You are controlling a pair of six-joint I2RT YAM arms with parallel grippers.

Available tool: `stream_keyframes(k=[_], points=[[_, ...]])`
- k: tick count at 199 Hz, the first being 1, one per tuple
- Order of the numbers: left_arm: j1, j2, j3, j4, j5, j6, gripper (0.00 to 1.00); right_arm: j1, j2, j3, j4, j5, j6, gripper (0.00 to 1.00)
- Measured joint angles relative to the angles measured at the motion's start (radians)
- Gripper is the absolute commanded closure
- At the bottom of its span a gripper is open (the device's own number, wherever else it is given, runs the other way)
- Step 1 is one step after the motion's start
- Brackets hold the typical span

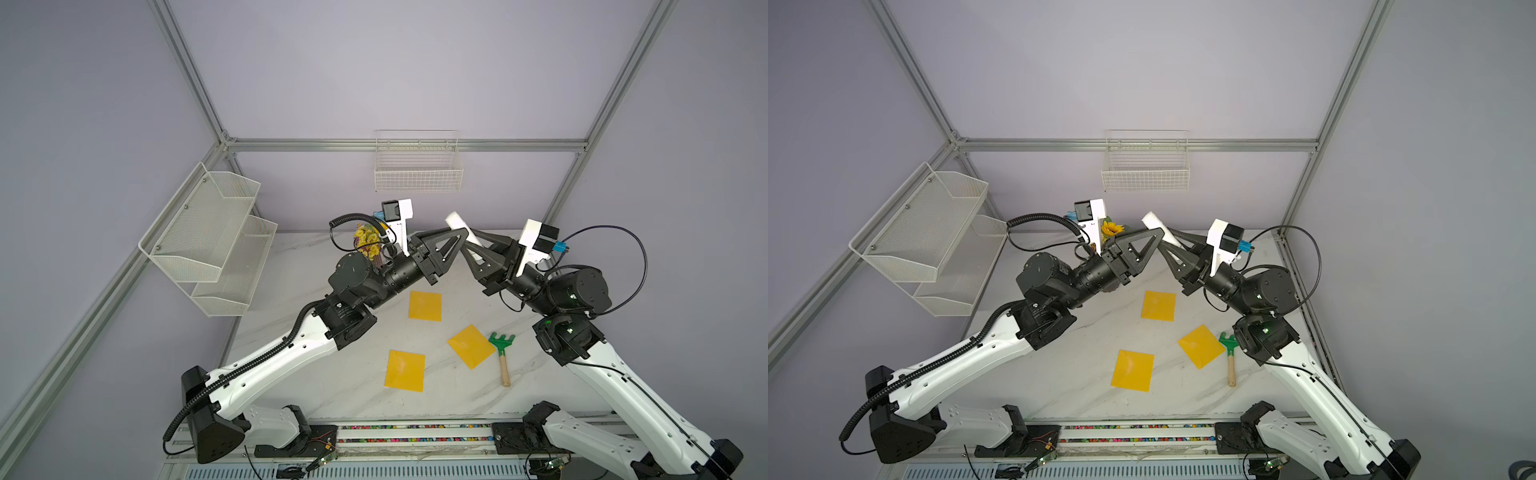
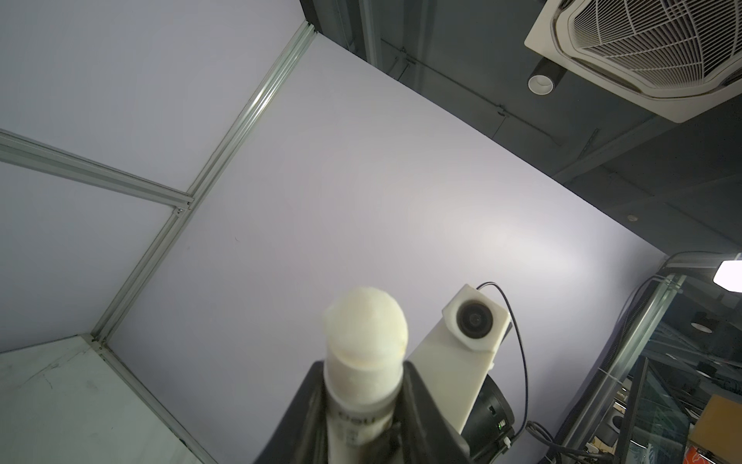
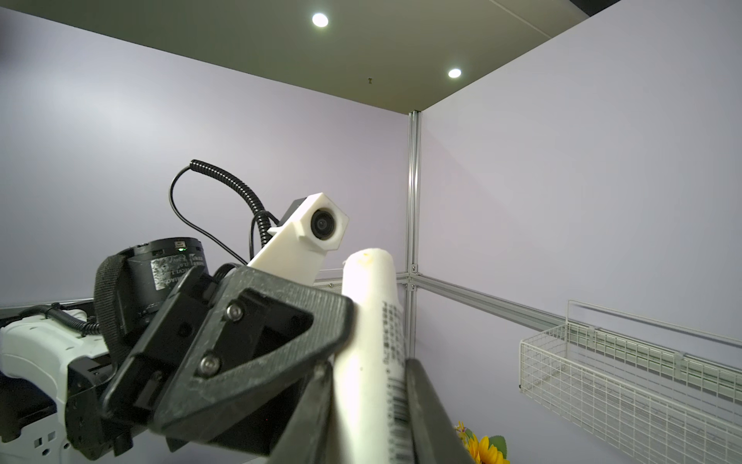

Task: Seal the envelope with a glue stick
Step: Screw the glue stick.

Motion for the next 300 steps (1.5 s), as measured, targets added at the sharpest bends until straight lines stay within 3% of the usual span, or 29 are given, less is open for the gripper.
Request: stream_keyframes(k=[55, 106, 122, 136, 176, 208, 231, 280, 300], points=[[0.0, 0.0, 0.0, -0.022, -0.01, -0.015, 0.73, 0.0, -0.008, 0.0, -0.03, 0.004, -0.031, 1.0], [0.0, 0.0, 0.0, -0.033, -0.01, -0.016, 0.9, 0.0, -0.027, -0.009, -0.057, 0.017, -0.035, 1.0], [-0.001, -0.001, -0.004, -0.03, -0.003, -0.017, 0.93, 0.0, -0.039, -0.012, -0.071, 0.021, -0.036, 0.72], [-0.001, -0.004, -0.012, -0.03, 0.006, -0.016, 0.93, 0.0, -0.053, -0.024, -0.079, 0.023, -0.034, 0.64], [0.0, -0.024, -0.026, -0.052, -0.005, -0.014, 0.93, 0.001, -0.112, -0.068, -0.103, 0.039, -0.033, 0.66], [0.0, -0.032, -0.028, -0.051, -0.004, -0.015, 0.93, 0.003, -0.128, -0.072, -0.102, 0.047, -0.02, 0.82], [0.002, -0.032, -0.029, -0.052, -0.005, -0.016, 0.93, 0.004, -0.121, -0.072, -0.1, 0.049, -0.021, 0.69], [0.008, -0.032, -0.029, -0.051, -0.012, -0.016, 0.92, 0.005, -0.102, -0.061, -0.1, 0.048, -0.014, 0.68], [0.009, -0.032, -0.029, -0.05, -0.013, -0.016, 0.92, 0.005, -0.102, -0.061, -0.101, 0.043, -0.008, 0.63]])
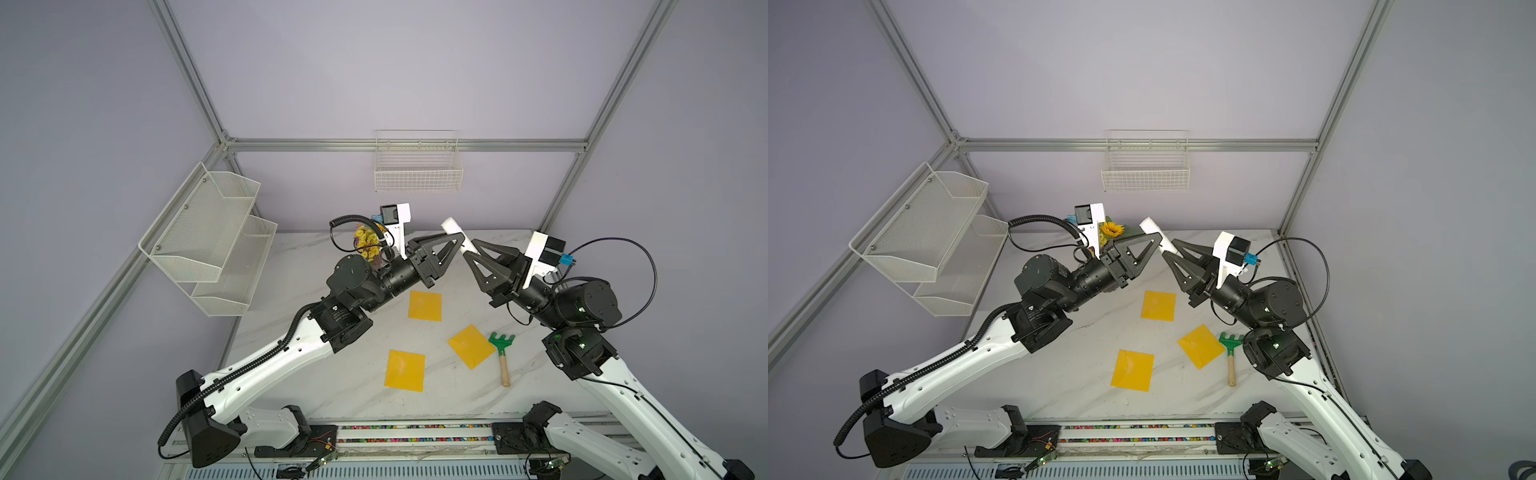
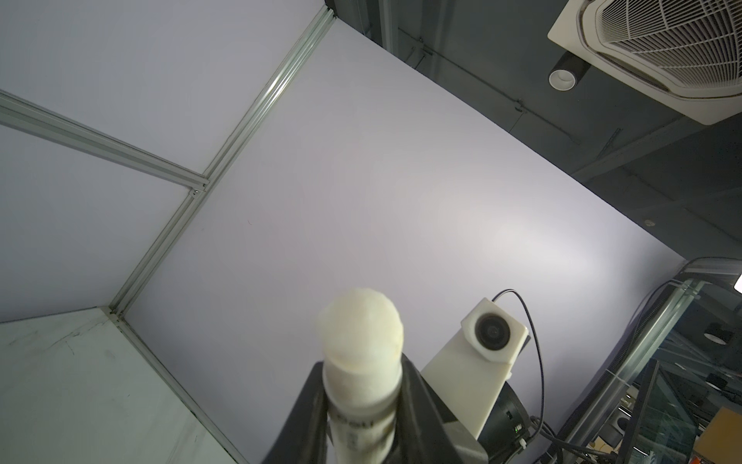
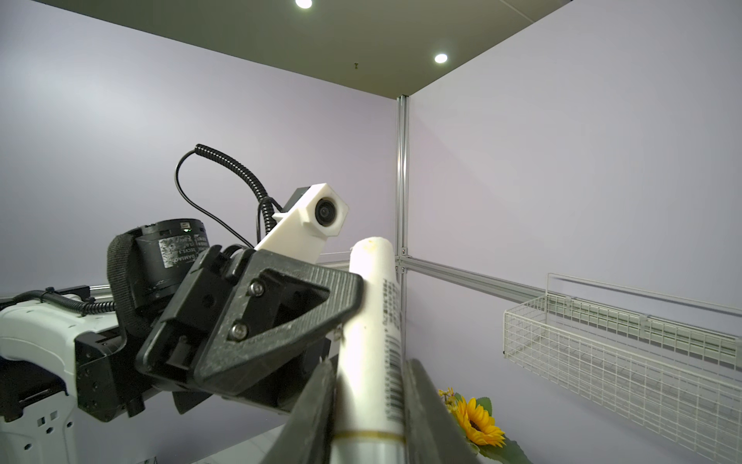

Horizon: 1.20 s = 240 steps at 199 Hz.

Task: Seal the envelope with a glue stick
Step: Screw the glue stick.

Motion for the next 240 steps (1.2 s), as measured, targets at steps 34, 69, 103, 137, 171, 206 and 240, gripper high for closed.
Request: stream_keyframes(k=[34, 69, 103, 137, 171, 206, 240], points=[[0.0, 0.0, 0.0, 0.0, -0.008, 0.0, 0.92, 0.0, 0.006, 0.0, 0.0, -0.008, 0.005, 0.63], [0.003, 0.0, 0.0, 0.0, -0.011, 0.0, 0.92, 0.0, 0.013, 0.0, 0.003, -0.008, 0.019, 0.73], [0.005, 0.0, 0.0, 0.006, -0.014, 0.0, 0.78, 0.0, 0.024, 0.008, 0.006, -0.005, 0.026, 1.0], [0.005, 0.0, 0.0, 0.007, -0.018, -0.005, 0.64, 0.001, 0.034, 0.013, 0.006, -0.01, 0.031, 1.0], [0.005, 0.008, 0.0, 0.011, -0.016, -0.017, 0.7, 0.002, 0.039, 0.013, 0.007, -0.01, 0.031, 1.0], [0.005, 0.015, 0.0, 0.023, -0.016, -0.024, 0.86, 0.002, 0.039, 0.014, 0.007, -0.001, 0.036, 1.0], [0.005, 0.015, 0.0, 0.026, -0.015, -0.024, 0.92, 0.002, 0.037, 0.015, 0.006, 0.009, 0.09, 0.71]])
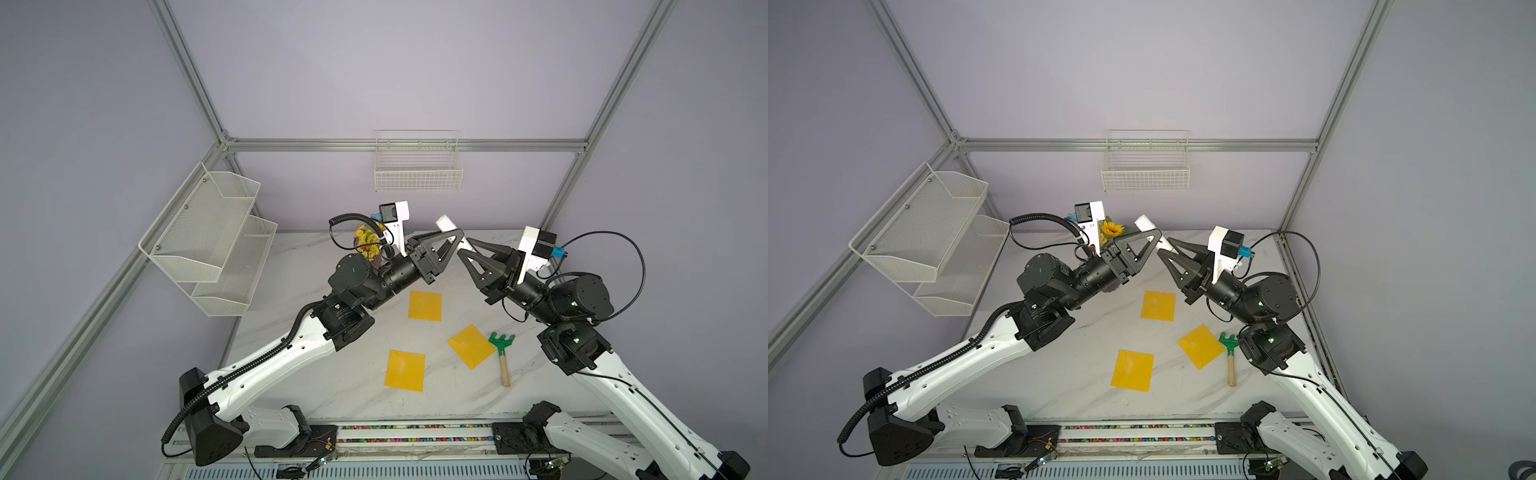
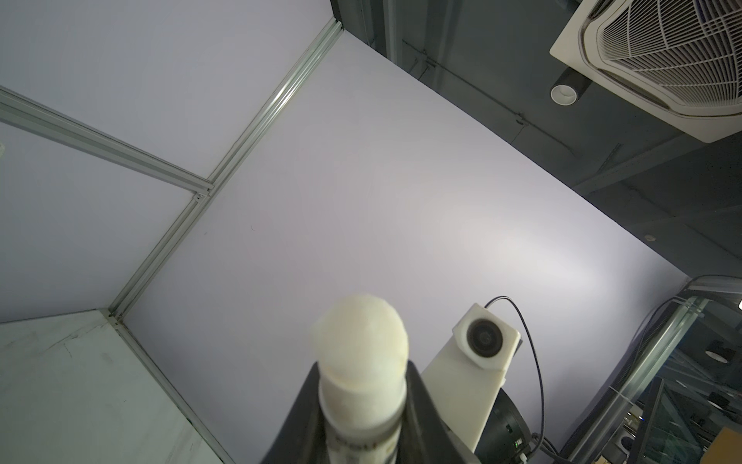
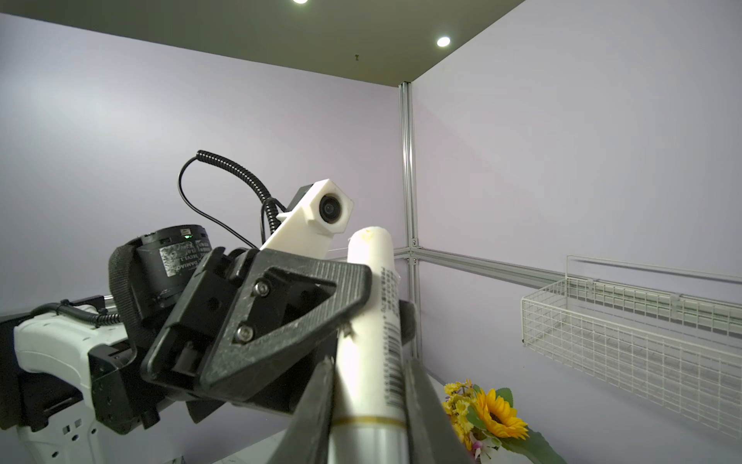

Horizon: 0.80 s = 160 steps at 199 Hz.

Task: Seal the envelope with a glue stick
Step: Screw the glue stick.

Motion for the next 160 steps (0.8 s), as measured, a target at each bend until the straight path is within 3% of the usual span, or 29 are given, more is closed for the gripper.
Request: stream_keyframes(k=[17, 54, 102, 160], points=[[0.001, 0.0, 0.0, 0.003, 0.003, 0.002, 0.94, 0.005, -0.002, 0.0, 0.001, 0.014, 0.084, 0.66], [0.011, -0.004, -0.011, 0.061, 0.039, 0.025, 1.0, 0.004, -0.026, -0.023, 0.104, 0.039, 0.462, 0.48], [0.019, -0.011, -0.03, 0.188, 0.091, 0.035, 1.0, 0.004, 0.024, -0.049, 0.309, 0.004, 0.933, 0.51], [0.019, -0.013, -0.03, 0.267, 0.105, 0.053, 1.0, 0.005, 0.047, -0.055, 0.358, -0.036, 1.096, 0.52]])
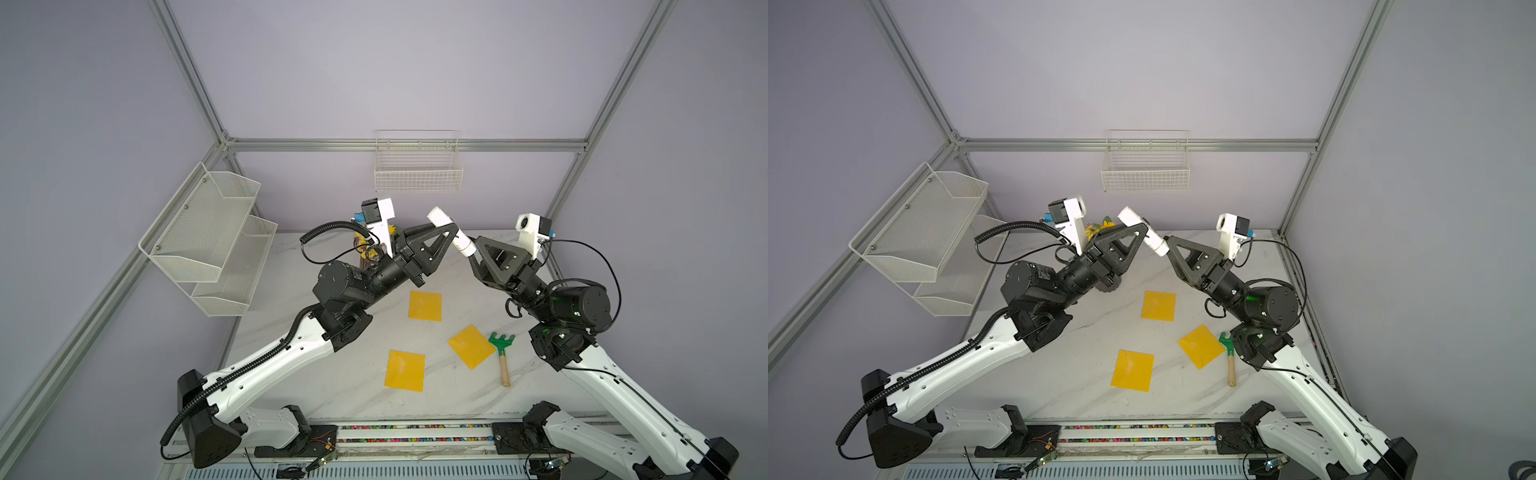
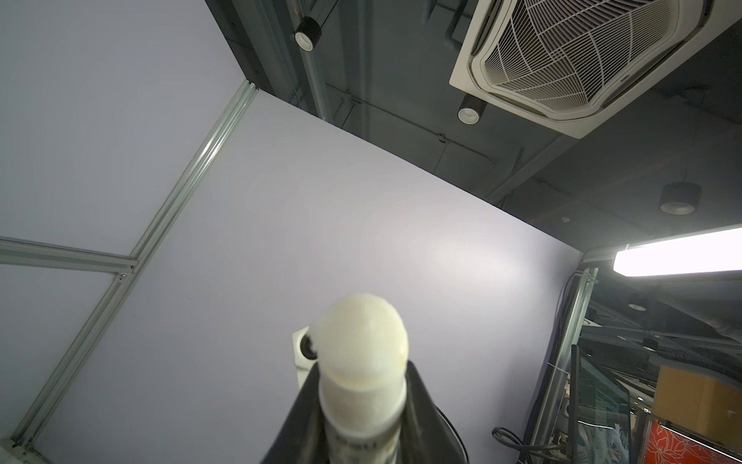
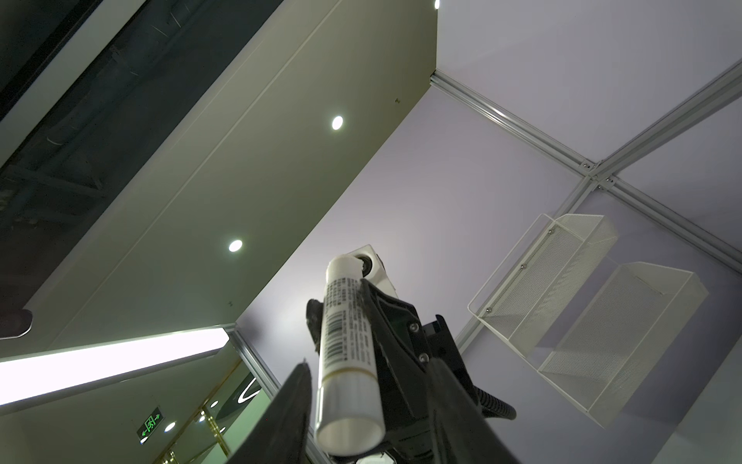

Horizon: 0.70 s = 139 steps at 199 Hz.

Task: Seal the envelope with a glue stick
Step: Screw the glue stick.

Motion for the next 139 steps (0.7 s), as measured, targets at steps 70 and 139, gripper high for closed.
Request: stream_keyframes(k=[70, 139], points=[[0.013, 0.0, 0.002, -0.006, -0.01, 0.016, 1.0, 0.019, 0.041, 0.007, 0.054, -0.048, 0.058, 0.79], [0.017, 0.0, 0.009, -0.009, -0.028, 0.006, 1.0, 0.024, 0.018, 0.066, -0.095, 0.003, -0.233, 1.0]])
